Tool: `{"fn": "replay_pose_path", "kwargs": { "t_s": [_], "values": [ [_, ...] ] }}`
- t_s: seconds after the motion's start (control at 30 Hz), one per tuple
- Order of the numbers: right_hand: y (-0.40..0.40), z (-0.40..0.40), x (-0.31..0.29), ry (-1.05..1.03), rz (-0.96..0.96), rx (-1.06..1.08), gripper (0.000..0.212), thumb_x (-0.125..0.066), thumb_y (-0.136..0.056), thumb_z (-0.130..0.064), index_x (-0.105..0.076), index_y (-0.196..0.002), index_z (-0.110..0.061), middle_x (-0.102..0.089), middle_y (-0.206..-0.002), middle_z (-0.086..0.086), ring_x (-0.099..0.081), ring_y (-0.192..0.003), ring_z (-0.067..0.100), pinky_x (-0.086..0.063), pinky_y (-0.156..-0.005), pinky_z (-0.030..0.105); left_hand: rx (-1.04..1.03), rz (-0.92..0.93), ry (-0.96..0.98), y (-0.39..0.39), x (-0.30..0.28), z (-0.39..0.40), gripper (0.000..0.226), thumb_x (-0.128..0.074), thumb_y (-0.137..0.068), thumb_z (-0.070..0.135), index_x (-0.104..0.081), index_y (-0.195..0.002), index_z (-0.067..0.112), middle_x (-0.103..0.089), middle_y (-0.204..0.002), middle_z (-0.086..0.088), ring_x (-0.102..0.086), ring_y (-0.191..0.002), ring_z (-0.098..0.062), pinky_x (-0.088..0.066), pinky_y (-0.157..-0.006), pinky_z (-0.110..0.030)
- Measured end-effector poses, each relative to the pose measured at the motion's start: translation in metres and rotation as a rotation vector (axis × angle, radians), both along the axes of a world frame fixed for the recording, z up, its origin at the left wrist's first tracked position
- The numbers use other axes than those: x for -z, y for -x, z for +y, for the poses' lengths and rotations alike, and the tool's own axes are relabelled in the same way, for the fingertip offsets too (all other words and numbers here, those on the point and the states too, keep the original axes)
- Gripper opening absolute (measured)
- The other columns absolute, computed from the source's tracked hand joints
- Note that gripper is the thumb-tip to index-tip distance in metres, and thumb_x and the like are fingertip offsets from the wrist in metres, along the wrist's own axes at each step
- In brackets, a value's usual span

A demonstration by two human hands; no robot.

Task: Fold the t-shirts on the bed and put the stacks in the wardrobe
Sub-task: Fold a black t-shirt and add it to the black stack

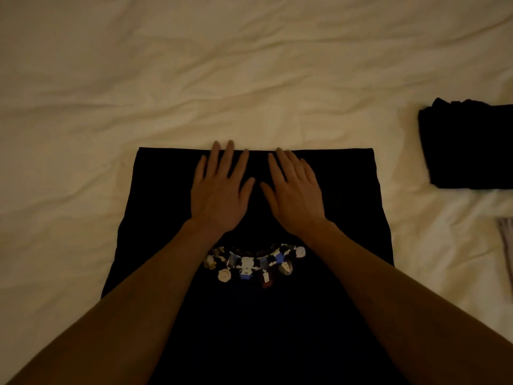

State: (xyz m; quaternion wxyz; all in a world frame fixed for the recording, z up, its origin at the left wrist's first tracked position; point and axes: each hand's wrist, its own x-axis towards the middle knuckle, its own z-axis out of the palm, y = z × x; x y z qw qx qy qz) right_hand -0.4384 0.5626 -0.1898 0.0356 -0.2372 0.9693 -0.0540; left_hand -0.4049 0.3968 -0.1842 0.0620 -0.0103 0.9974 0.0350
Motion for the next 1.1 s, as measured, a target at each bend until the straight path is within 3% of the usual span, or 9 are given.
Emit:
{"fn": "replay_pose_path", "kwargs": {
  "t_s": [0.13,0.2,0.3,0.4,0.47,0.6,0.83,1.0,1.1],
  "values": [
    [0.011,0.058,0.004,-0.054,-0.003,0.186,0.070,-0.015,-0.101,-0.053,-0.021,-0.155,-0.011,-0.022,-0.162,0.009,-0.019,-0.150,0.026,-0.012,-0.120,0.043,-0.227,0.000,0.001,-0.009,0.004,-0.061,0.061,-0.012,-0.103,0.055,-0.018,-0.157,0.028,-0.013,-0.165,-0.004,-0.003,-0.153,-0.028,-0.003,-0.122,-0.045],
    [0.012,0.093,0.004,-0.055,0.006,0.256,0.071,-0.013,-0.100,-0.055,-0.020,-0.156,-0.011,-0.020,-0.163,0.008,-0.018,-0.150,0.026,-0.011,-0.121,0.045,-0.340,0.012,-0.003,-0.026,0.005,-0.100,0.060,-0.017,-0.104,0.053,-0.021,-0.157,0.026,-0.016,-0.165,-0.004,-0.005,-0.152,-0.029,-0.006,-0.121,-0.048],
    [0.008,0.128,0.003,-0.088,0.005,0.328,0.070,-0.018,-0.100,-0.055,-0.023,-0.155,-0.012,-0.022,-0.161,0.013,-0.021,-0.147,0.035,-0.019,-0.117,0.053,-0.476,-0.023,-0.030,-0.049,0.000,-0.141,0.061,-0.019,-0.103,0.051,-0.024,-0.156,0.022,-0.019,-0.164,-0.005,-0.011,-0.151,-0.031,-0.016,-0.118,-0.051],
    [0.004,0.137,-0.003,0.007,-0.038,0.493,0.070,-0.033,-0.100,-0.054,-0.029,-0.151,-0.006,-0.036,-0.146,0.027,-0.037,-0.130,0.046,-0.038,-0.102,0.056,-0.415,0.090,-0.043,-0.054,-0.013,-0.143,0.063,-0.028,-0.097,0.052,-0.050,-0.136,0.008,-0.046,-0.140,-0.022,-0.041,-0.127,-0.044,-0.038,-0.095,-0.054],
    [0.005,0.136,-0.011,0.172,-0.131,0.560,0.068,-0.046,-0.098,-0.051,-0.034,-0.146,-0.005,-0.045,-0.137,0.022,-0.047,-0.121,0.040,-0.044,-0.094,0.050,-0.492,0.102,-0.185,-0.047,-0.017,-0.135,0.059,-0.039,-0.098,0.053,-0.054,-0.129,0.005,-0.052,-0.126,-0.024,-0.050,-0.113,-0.045,-0.043,-0.086,-0.052],
    [0.019,0.124,-0.026,0.607,-0.448,0.765,0.061,-0.063,-0.092,-0.045,-0.043,-0.134,-0.005,-0.056,-0.115,0.005,-0.058,-0.102,0.024,-0.049,-0.083,0.037,-0.784,-0.036,-0.737,-0.027,-0.026,-0.126,0.052,-0.059,-0.094,0.049,-0.057,-0.128,0.010,-0.064,-0.123,-0.015,-0.062,-0.107,-0.035,-0.047,-0.087,-0.040],
    [0.028,0.124,-0.029,0.725,-0.469,0.779,0.039,-0.051,-0.099,-0.042,-0.060,-0.115,-0.008,-0.067,-0.101,0.007,-0.065,-0.091,0.023,-0.055,-0.084,0.040,-0.854,-0.025,-1.192,-0.023,-0.035,-0.120,0.015,-0.062,-0.095,0.036,-0.069,-0.102,0.023,-0.071,-0.101,-0.003,-0.068,-0.085,-0.022,-0.050,-0.079,-0.033],
    [0.026,0.131,-0.037,0.983,-0.557,0.870,0.021,-0.056,-0.099,-0.025,-0.064,-0.107,-0.007,-0.069,-0.094,0.009,-0.068,-0.082,0.022,-0.059,-0.078,0.036,-0.811,-0.046,-1.251,-0.025,-0.043,-0.125,0.023,-0.054,-0.099,0.012,-0.064,-0.119,0.017,-0.069,-0.103,-0.003,-0.066,-0.085,-0.020,-0.051,-0.079,-0.033],
    [0.026,0.136,-0.048,0.994,-0.542,0.837,0.014,-0.058,-0.099,-0.022,-0.065,-0.101,-0.010,-0.070,-0.088,0.006,-0.070,-0.069,0.012,-0.058,-0.062,0.024,-0.789,0.004,-1.264,-0.024,-0.052,-0.127,0.027,-0.054,-0.098,0.006,-0.064,-0.121,0.015,-0.069,-0.104,-0.003,-0.067,-0.087,-0.017,-0.052,-0.080,-0.032]
  ]
}}
